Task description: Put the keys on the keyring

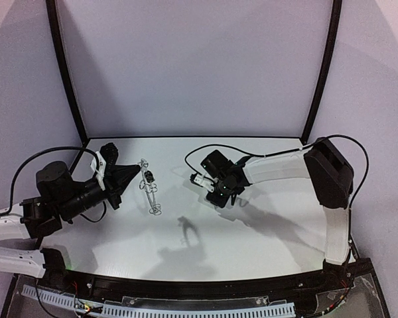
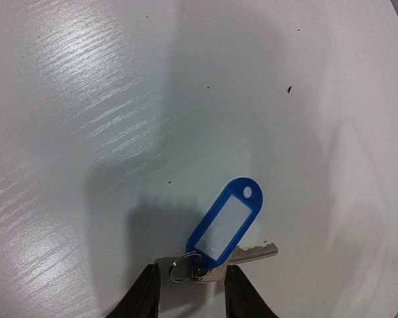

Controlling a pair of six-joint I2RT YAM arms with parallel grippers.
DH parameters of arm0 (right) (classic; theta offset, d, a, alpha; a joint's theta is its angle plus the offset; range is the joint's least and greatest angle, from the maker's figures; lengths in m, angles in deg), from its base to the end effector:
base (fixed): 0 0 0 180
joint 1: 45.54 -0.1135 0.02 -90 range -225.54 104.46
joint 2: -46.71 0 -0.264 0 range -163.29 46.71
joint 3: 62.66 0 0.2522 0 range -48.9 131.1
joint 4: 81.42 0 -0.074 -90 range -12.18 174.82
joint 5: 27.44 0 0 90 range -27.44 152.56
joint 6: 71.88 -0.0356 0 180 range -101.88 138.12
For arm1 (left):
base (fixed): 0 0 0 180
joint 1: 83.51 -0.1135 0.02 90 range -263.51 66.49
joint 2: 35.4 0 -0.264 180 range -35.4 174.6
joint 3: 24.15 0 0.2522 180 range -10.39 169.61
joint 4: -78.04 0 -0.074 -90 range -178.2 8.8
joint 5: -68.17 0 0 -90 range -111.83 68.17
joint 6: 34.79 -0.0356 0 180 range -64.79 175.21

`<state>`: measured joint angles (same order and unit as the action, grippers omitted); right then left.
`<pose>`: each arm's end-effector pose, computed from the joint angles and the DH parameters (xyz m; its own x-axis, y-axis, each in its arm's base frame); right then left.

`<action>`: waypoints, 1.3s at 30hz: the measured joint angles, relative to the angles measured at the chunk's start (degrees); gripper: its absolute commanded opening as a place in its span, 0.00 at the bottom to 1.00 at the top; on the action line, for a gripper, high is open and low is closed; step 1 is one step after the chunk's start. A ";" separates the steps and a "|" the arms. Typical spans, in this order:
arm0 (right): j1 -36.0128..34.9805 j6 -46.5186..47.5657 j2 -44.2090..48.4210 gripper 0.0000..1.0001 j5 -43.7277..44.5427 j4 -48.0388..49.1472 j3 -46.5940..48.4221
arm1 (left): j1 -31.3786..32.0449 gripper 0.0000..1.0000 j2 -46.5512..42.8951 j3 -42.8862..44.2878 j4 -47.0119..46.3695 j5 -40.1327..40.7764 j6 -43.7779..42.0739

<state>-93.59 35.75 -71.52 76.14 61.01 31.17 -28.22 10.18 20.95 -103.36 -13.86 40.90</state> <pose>0.2907 0.3109 0.1460 -0.3657 -0.8473 -0.3851 -0.7974 0.4987 -0.3399 0.1160 -0.1588 0.3017 0.1906 0.1548 -0.9694 0.7101 0.6601 0.2450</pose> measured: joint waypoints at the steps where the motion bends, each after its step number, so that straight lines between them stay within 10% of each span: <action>1: 0.00 0.03 -0.07 0.35 0.26 0.01 0.08 | 0.00 0.01 0.00 0.00 0.00 0.00 0.00; 20: -0.26 0.46 -1.61 0.00 1.97 0.09 1.27 | 0.00 0.01 -0.10 0.00 0.02 -0.02 1.00; 39: -0.46 0.10 12.67 0.00 -0.69 9.16 -8.29 | 0.00 0.01 -2.29 0.00 0.17 -1.12 1.40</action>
<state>-94.05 35.86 -58.86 75.45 70.17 22.88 -28.22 7.89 20.95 -103.18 -14.98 42.30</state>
